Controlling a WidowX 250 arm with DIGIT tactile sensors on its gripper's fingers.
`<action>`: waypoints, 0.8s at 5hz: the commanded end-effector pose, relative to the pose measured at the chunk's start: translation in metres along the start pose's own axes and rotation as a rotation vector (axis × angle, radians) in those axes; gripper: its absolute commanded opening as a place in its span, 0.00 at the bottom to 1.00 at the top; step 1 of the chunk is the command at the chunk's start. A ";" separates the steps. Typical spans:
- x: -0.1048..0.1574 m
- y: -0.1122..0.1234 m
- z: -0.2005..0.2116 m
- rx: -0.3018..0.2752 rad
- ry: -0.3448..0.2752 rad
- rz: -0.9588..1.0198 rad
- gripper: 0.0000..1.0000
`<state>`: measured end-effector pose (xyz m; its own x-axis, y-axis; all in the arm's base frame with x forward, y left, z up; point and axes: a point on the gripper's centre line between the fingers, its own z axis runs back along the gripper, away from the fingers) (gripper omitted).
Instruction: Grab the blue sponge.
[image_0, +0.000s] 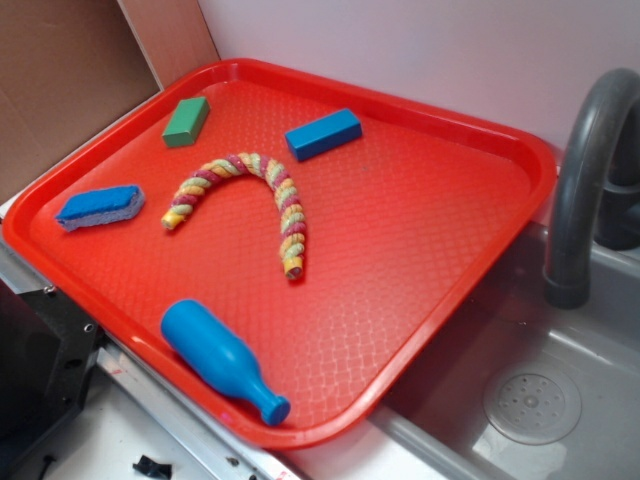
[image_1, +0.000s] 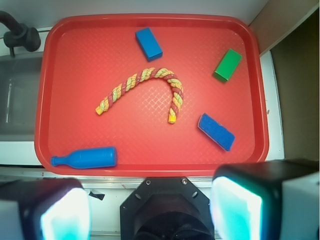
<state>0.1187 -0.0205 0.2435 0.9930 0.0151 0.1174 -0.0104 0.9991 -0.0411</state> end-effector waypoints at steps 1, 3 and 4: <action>0.000 0.000 0.000 0.000 0.000 0.000 1.00; 0.017 0.039 -0.025 -0.034 -0.040 -0.201 1.00; 0.029 0.065 -0.048 0.000 -0.075 -0.397 1.00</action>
<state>0.1477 0.0433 0.1906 0.9121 -0.3699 0.1768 0.3753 0.9269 0.0026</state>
